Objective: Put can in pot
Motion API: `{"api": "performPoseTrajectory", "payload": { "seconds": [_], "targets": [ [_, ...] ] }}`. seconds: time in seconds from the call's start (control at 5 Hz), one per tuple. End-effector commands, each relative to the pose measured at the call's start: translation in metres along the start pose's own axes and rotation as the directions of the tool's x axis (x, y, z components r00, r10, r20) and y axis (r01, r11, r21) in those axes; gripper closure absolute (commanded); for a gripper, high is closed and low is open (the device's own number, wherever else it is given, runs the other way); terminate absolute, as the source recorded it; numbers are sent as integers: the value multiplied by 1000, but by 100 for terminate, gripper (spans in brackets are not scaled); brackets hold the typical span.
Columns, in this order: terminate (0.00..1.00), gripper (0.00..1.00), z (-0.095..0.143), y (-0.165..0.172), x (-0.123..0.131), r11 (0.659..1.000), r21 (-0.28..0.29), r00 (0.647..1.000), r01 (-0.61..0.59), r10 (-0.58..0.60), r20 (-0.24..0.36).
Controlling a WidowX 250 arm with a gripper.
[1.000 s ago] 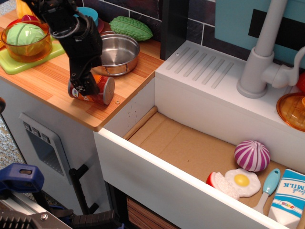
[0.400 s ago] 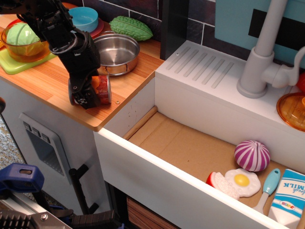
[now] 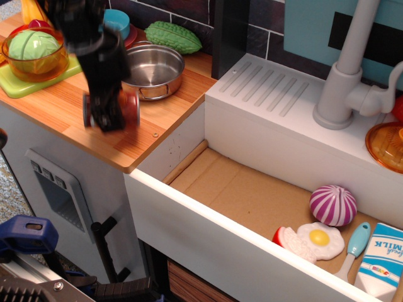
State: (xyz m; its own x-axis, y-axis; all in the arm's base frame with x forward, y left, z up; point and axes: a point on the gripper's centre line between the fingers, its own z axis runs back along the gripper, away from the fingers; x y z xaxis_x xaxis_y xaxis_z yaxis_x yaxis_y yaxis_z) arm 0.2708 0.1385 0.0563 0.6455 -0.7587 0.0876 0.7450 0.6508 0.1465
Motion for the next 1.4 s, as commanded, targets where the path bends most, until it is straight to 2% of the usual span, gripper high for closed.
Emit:
{"api": "performPoseTrajectory", "payload": {
  "seconds": [0.0,0.2,0.4,0.6,1.0,1.2],
  "targets": [
    [0,100,56,49,4,987,81,989,139,-134,-69],
    [0,100,39,78,16,946,113,952,304,-306,-6],
    [0,0,21,90,25,904,190,920,382,-392,19],
    [0,0,15,97,26,900,150,905,408,-420,59],
    [0,0,15,97,26,900,150,905,408,-420,59],
    [100,0,15,97,26,900,150,905,408,-420,59]
  ]
}}
